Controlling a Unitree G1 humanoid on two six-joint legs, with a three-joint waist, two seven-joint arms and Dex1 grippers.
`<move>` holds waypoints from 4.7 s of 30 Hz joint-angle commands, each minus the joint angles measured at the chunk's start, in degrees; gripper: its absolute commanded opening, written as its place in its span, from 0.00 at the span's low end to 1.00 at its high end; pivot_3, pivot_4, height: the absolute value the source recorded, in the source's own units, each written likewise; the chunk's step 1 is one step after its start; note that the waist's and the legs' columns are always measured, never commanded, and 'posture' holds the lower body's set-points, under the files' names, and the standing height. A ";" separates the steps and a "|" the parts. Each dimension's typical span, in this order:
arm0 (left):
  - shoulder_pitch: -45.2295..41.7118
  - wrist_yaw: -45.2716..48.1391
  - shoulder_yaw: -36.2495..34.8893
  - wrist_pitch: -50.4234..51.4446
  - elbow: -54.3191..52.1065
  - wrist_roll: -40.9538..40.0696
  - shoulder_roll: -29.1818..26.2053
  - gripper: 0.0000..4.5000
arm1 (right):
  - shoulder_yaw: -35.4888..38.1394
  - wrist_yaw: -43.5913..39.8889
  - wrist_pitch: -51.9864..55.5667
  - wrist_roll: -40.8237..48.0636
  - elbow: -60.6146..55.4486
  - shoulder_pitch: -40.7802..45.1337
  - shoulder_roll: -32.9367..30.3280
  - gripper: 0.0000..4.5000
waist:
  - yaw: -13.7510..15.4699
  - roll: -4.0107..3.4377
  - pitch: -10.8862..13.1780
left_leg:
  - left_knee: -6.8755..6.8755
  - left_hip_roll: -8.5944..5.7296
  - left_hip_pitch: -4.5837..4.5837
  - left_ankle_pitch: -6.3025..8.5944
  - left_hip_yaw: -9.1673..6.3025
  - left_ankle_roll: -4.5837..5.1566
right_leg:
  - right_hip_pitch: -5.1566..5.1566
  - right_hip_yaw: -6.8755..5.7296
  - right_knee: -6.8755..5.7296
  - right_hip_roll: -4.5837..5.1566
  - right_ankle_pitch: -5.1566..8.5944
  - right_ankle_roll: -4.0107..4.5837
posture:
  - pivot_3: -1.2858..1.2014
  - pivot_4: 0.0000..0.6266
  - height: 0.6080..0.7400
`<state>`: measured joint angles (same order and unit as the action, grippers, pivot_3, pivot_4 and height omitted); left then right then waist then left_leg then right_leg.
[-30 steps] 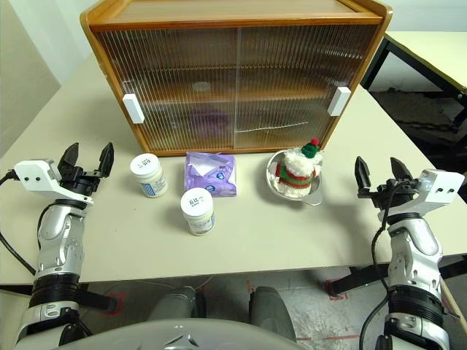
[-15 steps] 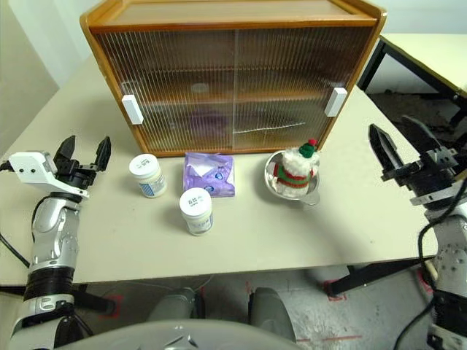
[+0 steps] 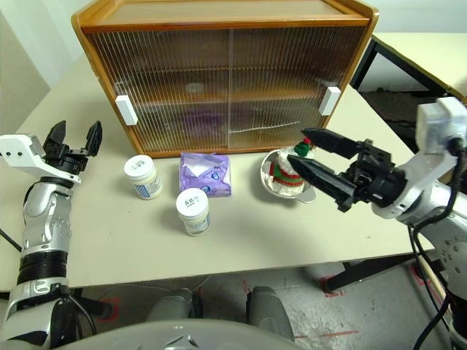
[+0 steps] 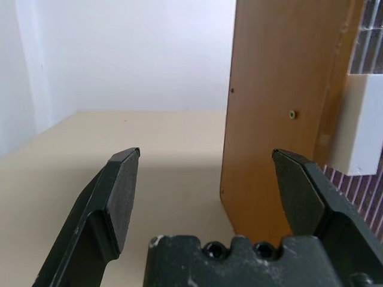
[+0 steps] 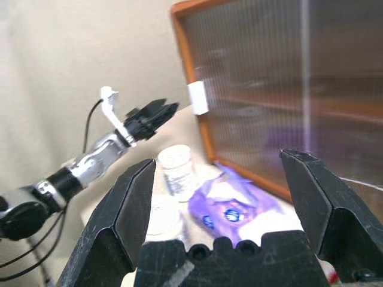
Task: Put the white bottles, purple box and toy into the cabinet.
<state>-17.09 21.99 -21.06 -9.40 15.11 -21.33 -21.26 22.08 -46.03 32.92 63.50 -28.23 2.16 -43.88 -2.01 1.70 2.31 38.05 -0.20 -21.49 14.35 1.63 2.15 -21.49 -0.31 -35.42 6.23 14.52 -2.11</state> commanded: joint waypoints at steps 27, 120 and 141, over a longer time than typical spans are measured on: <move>-3.39 -4.60 6.54 24.96 -15.40 -1.76 1.04 0.00 | -4.28 -1.85 -0.70 -6.61 1.76 4.94 6.56 1.00 | 1.61 0.16 0.08 | -0.04 0.02 -0.04 0.01 0.09 -0.01 | -0.07 0.09 0.07 -0.13 -0.14 0.22 | 0.49 0.00 1.00; -23.10 11.04 20.32 21.70 1.34 1.29 14.73 0.00 | -2.15 3.50 -2.80 -7.25 -2.29 0.67 8.13 1.00 | -2.62 0.20 0.08 | 0.32 0.00 -0.74 -0.24 0.55 0.41 | -0.85 0.85 -0.03 -0.50 -0.62 -0.11 | 0.44 0.00 1.00; -5.56 16.00 9.88 31.99 -21.77 -9.54 0.62 0.47 | -5.98 -1.77 -2.75 -9.63 4.61 6.63 8.30 1.00 | -2.48 0.07 0.01 | 0.79 0.10 -0.67 -0.15 0.55 0.26 | -0.80 0.87 -0.27 -0.50 -0.79 -0.20 | 0.49 0.00 1.00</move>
<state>-24.29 36.07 -10.29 23.50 -6.06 -29.66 -19.57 16.72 -47.04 30.70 54.44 -24.38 8.04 -35.60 -4.49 1.77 2.33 38.85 -0.11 -22.16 14.20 2.18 2.40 -22.29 0.55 -35.70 5.74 13.72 -2.29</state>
